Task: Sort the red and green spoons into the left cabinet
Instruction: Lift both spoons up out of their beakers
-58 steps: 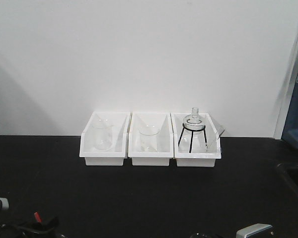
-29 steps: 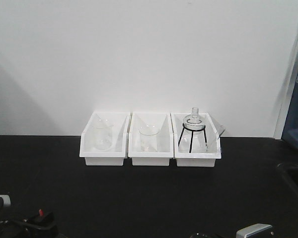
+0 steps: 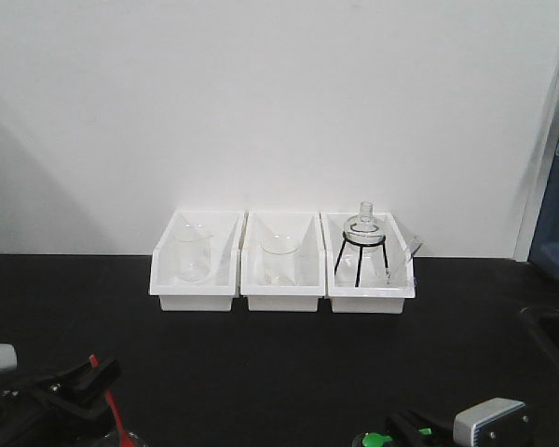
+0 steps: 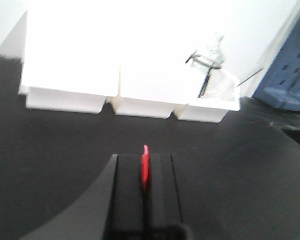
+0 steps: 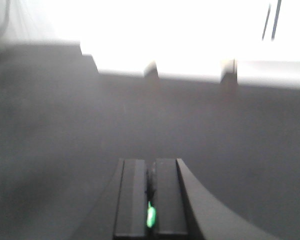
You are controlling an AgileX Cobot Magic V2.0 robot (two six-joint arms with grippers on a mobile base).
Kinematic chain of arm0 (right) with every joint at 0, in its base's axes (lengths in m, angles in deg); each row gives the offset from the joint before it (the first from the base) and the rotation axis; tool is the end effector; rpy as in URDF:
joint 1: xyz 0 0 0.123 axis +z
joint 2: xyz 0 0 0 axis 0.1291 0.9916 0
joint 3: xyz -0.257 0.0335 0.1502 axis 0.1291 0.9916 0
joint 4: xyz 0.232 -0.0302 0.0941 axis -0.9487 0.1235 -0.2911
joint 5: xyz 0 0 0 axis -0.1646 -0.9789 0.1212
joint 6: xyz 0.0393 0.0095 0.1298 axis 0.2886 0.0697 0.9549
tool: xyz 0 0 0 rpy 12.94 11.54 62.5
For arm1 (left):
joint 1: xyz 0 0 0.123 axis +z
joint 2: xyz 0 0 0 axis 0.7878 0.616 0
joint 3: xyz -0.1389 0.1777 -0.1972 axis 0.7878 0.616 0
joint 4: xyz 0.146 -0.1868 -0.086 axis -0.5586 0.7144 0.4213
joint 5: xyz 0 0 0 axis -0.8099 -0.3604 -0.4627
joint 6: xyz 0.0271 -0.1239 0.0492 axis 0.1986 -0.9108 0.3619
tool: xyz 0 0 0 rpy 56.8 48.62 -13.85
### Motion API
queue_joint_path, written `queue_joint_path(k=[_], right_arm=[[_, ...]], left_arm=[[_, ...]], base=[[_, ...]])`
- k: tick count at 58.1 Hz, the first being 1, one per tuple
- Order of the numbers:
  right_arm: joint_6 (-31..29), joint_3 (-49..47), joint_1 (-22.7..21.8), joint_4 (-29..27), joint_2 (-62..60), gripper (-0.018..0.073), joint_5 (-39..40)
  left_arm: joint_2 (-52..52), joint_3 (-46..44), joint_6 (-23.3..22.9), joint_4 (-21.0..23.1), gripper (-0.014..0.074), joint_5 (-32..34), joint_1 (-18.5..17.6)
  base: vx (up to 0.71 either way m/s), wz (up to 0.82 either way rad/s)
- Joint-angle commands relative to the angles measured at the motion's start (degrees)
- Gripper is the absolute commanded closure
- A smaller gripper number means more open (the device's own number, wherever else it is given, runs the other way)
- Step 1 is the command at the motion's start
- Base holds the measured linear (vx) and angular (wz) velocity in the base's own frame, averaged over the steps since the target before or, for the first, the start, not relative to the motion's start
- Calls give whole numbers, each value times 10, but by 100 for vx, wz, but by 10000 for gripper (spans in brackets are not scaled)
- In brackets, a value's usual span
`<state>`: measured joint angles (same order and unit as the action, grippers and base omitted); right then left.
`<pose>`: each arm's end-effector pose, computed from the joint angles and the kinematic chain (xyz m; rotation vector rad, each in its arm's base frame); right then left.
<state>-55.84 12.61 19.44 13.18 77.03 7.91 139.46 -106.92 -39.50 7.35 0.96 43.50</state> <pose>0.2952 0.1070 0.1553 -0.3171 1.7216 0.5209 0.3151 -0.0906 0.2050 0.0992 1.7124 -0.6228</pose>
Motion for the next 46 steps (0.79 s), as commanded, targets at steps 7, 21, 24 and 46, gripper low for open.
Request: queue_joint_path(k=[7,21,24,46], right_arm=[[-6,-8,0,0,-100,566,112],[1,-8,0,0,-215,565,45],[4,-8,0,2,-244,565,12],[92,-8,0,21,-507,564,-354]], left_arm=[[-74,-14,0,3,600,56,-2],[-173,-14,0,-3,600,14,-2],[-199,-14,0,-15,600,-19,-2],[-418,-14,-67,-152,600,-382,-2]], base=[[0,0],[0,0],[0,0],[0,0]])
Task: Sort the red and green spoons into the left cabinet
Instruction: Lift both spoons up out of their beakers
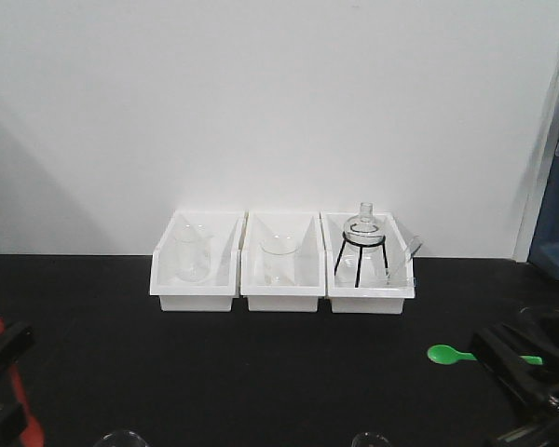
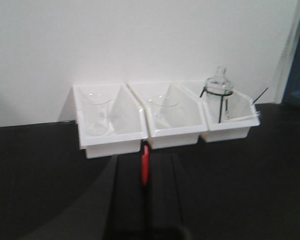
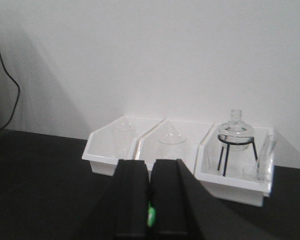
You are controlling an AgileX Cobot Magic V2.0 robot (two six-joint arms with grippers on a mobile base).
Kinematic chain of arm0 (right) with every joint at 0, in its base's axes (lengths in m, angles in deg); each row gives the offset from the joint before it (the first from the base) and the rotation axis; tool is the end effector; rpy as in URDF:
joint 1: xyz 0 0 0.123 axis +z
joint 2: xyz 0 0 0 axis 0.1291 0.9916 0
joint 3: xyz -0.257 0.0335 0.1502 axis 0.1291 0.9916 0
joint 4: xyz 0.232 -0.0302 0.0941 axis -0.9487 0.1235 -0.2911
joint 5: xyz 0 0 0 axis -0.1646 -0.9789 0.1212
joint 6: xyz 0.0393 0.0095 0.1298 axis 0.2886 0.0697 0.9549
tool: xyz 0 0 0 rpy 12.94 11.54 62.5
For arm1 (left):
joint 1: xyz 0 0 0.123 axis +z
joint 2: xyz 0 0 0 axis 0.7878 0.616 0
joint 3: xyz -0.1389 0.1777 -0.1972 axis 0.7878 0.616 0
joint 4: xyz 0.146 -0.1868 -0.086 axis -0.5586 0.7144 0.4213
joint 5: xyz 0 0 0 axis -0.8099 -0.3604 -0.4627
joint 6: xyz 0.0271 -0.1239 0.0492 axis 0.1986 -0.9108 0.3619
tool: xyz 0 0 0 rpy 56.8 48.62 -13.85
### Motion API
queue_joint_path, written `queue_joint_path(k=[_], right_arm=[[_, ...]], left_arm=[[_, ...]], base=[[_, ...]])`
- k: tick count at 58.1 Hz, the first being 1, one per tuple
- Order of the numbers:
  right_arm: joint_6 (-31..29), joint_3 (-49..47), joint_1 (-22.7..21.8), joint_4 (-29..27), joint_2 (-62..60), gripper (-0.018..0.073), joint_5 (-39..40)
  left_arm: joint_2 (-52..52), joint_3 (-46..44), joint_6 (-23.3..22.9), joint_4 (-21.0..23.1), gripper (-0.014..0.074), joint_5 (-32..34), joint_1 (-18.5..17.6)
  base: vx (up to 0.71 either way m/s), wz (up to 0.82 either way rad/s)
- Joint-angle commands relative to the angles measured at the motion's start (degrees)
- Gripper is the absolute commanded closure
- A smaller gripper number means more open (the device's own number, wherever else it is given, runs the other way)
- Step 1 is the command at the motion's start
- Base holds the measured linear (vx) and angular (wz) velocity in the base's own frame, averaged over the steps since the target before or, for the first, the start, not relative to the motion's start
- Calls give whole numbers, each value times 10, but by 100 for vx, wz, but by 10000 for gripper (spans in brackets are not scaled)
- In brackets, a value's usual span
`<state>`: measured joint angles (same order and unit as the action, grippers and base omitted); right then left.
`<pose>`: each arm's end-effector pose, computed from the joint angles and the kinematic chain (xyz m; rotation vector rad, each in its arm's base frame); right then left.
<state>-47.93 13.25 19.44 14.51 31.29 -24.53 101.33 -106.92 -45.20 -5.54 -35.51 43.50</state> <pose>0.2118 0.0729 0.2960 -0.2529 1.5101 0.3918 0.2227 -0.0568 0.3075 0.2032 1.6619 -0.3029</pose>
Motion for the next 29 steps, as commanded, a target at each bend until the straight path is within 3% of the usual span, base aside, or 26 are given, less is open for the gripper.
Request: queue_joint_path(k=[1,15,29], right_arm=[[17,-15,0,9,-61,564,-46],[45,-15,0,37,-152,564,-172],[45,-15,0,76,-165,564,-151]], left_arm=[[-43,-14,-10,-25,600,-27,-2],[-100,-14,-37,-27,600,-48,-2],[-100,-14,-36,-27,600,-45,-2]], base=[[0,0],[0,0],[0,0]])
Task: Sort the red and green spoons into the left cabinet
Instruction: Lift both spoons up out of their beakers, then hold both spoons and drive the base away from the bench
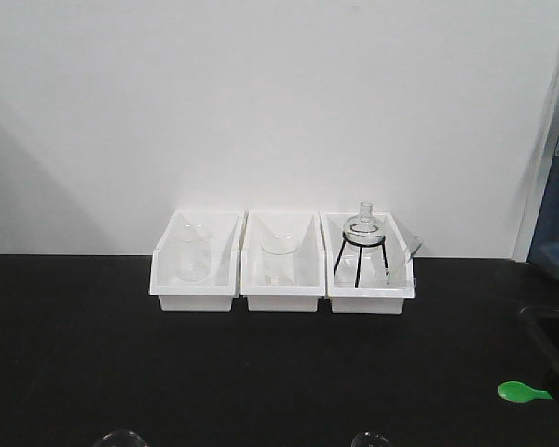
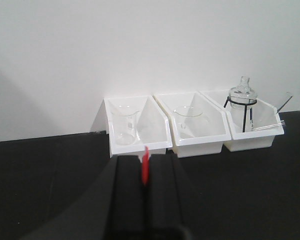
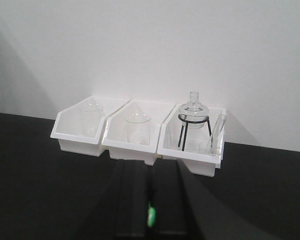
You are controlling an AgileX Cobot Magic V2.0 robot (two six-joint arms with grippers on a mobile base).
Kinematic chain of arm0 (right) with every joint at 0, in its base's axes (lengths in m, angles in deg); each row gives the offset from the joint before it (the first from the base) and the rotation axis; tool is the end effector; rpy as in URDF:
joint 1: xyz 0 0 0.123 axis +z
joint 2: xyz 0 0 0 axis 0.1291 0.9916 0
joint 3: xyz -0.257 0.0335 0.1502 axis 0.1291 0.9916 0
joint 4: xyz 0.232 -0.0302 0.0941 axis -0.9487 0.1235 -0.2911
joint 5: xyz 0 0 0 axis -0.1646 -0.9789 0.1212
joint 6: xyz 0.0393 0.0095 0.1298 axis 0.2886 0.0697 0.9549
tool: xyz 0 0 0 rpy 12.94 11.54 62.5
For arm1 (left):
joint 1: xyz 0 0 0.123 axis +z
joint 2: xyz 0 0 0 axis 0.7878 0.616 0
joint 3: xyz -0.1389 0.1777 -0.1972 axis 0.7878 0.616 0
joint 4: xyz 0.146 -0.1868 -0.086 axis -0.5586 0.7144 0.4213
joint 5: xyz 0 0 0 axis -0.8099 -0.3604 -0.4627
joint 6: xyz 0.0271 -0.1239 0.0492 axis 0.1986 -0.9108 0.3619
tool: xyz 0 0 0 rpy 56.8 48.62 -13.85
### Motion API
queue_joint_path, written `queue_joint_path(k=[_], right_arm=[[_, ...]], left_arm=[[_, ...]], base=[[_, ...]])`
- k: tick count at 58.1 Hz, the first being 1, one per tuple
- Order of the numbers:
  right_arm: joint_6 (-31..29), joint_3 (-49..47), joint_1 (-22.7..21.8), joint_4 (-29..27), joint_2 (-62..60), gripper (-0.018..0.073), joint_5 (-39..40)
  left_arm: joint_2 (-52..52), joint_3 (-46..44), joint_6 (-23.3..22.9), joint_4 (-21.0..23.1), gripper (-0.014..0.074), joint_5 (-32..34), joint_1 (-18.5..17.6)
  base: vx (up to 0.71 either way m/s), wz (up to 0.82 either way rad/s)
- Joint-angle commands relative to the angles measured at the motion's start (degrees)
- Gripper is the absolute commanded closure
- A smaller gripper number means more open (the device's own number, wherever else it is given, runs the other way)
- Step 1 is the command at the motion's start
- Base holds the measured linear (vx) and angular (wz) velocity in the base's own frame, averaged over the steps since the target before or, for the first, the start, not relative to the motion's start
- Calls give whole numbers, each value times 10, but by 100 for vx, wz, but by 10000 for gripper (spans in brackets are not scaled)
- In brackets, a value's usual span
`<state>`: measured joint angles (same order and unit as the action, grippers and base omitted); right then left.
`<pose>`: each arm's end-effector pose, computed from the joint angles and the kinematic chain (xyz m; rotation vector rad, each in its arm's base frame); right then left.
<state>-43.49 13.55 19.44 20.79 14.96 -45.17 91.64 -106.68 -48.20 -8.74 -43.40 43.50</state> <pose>0.1676 0.0493 0.3035 -0.2334 1.5769 0.2499 0.1917 -0.0423 0.3258 0.1620 1.6169 -0.2287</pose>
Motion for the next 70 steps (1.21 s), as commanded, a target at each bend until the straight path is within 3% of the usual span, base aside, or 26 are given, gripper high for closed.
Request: queue_joint_path(k=[1,70], right_arm=[[1,-18,0,15,-2,564,57],[1,-14,0,20,-2,564,56]], left_arm=[[-3,-17,-6,5,600,34,-2],[-2,-17,-3,5,600,33,-2]], base=[[0,0],[-4,4]])
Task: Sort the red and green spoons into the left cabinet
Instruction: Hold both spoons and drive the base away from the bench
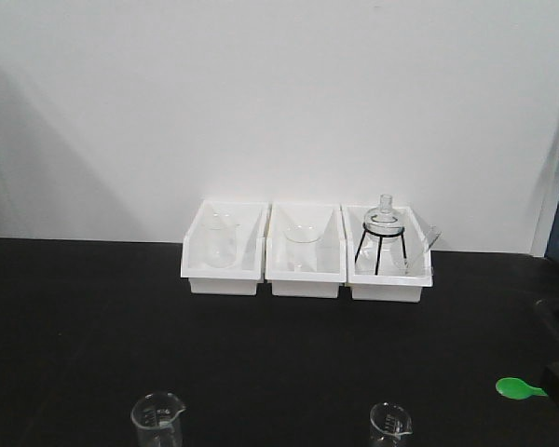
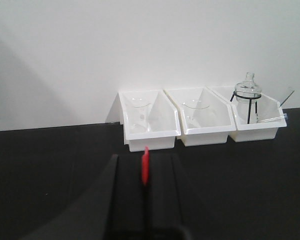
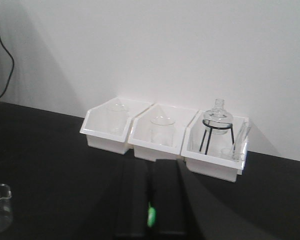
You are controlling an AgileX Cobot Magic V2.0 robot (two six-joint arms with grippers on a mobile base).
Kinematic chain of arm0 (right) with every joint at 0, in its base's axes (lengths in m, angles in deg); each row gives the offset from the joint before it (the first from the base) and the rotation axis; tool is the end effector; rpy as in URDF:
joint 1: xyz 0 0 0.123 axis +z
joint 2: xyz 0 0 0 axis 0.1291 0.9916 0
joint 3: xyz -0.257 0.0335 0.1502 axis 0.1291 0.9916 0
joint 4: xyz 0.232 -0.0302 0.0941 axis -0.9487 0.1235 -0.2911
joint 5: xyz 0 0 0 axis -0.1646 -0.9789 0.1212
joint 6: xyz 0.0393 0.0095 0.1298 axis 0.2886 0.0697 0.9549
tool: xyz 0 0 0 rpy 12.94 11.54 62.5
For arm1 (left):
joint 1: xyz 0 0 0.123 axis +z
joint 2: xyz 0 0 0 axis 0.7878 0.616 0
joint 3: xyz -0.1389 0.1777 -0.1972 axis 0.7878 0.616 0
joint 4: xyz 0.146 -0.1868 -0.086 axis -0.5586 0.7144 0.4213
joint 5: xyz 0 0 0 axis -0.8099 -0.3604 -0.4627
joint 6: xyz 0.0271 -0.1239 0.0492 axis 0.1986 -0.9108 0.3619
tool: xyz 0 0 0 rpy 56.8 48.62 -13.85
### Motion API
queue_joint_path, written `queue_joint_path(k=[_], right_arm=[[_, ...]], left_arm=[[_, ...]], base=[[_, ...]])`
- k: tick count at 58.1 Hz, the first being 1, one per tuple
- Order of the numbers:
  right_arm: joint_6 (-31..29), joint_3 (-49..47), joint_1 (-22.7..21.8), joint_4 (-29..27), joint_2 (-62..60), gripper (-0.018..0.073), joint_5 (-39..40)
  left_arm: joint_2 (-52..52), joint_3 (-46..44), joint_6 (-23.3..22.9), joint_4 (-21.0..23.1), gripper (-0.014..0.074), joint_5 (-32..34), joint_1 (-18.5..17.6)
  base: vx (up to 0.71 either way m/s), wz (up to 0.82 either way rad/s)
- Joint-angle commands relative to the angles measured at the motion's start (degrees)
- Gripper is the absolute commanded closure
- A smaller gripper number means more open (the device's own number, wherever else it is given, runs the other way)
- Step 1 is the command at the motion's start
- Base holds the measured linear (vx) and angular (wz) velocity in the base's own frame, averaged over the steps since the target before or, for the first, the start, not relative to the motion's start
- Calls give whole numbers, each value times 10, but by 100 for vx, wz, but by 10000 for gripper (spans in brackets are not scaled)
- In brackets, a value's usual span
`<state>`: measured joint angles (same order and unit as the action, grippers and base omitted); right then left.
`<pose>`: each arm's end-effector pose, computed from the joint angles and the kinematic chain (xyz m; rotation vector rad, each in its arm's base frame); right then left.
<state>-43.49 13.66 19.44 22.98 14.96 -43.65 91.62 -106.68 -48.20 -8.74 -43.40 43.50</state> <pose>0.1667 0.0518 0.3054 -0.2750 1.5519 0.2383 0.1916 -0.0422 0.3259 0.1620 1.6165 -0.2287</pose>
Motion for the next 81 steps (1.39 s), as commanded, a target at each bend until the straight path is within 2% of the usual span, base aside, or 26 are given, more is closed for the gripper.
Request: queue_joint_path(k=[1,54,81], right_arm=[[1,-16,0,-2,-2,564,41],[1,-16,0,-2,-2,564,38],[1,-16,0,-2,-2,564,38]], left_arm=[[-2,-17,-3,5,600,32,-2],[-2,-17,-3,5,600,33,-2],[-2,-17,-3,5,600,33,-2]], base=[[-18,24],[-14,32],[-6,64]])
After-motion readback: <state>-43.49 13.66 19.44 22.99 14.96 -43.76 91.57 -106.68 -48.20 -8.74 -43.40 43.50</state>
